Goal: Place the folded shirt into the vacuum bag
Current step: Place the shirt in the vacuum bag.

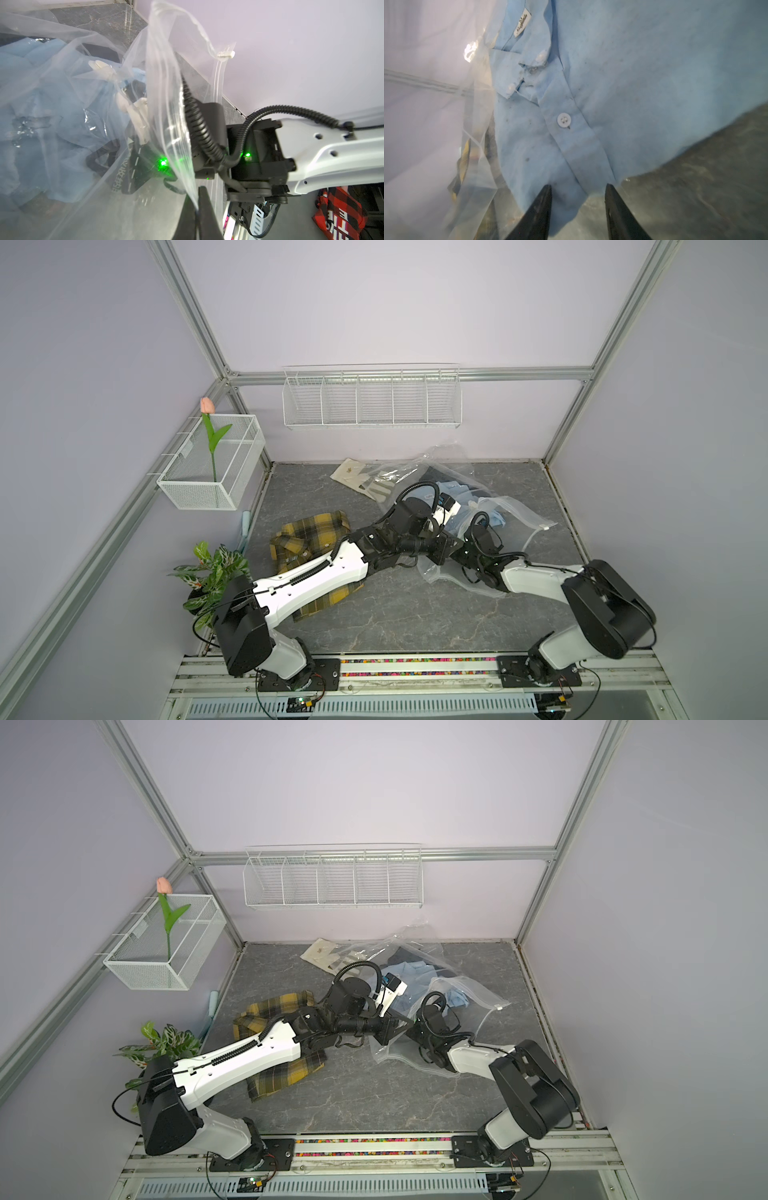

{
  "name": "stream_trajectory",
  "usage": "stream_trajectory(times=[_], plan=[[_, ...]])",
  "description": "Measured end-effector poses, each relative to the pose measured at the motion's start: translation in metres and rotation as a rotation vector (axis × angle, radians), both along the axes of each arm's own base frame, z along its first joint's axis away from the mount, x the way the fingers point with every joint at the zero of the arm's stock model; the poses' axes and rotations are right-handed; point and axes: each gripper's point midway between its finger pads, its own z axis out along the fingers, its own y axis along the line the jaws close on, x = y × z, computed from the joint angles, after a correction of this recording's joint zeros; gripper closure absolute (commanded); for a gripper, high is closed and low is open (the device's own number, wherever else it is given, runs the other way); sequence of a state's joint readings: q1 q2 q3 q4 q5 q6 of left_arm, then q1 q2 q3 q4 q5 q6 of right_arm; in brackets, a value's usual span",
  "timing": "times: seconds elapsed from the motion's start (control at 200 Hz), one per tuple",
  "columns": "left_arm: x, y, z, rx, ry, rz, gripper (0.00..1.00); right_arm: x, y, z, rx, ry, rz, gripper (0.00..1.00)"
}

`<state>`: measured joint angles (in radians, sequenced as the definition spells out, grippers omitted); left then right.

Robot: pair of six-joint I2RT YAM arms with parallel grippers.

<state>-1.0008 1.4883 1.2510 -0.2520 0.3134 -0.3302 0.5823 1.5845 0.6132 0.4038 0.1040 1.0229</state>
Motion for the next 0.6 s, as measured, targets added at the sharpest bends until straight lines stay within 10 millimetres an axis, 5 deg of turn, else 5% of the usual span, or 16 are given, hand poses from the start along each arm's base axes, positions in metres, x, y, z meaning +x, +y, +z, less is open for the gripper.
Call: stream_trajectory(times=[0.155, 0.255, 0.6], plan=[[0.005, 0.008, -0.001, 0.011, -0.019, 0.042, 1.0, 0.029, 0.033, -0.004, 0.083, -0.011, 0.01, 0.64], [0.008, 0.014, -0.001, 0.022, -0.025, 0.073, 1.0, 0.03, 0.042, 0.001, 0.131, -0.021, 0.019, 0.57], [0.037, 0.031, -0.008, 0.065, -0.052, 0.231, 1.0, -0.04, 0.005, 0.065, 0.112, -0.083, 0.109, 0.45]])
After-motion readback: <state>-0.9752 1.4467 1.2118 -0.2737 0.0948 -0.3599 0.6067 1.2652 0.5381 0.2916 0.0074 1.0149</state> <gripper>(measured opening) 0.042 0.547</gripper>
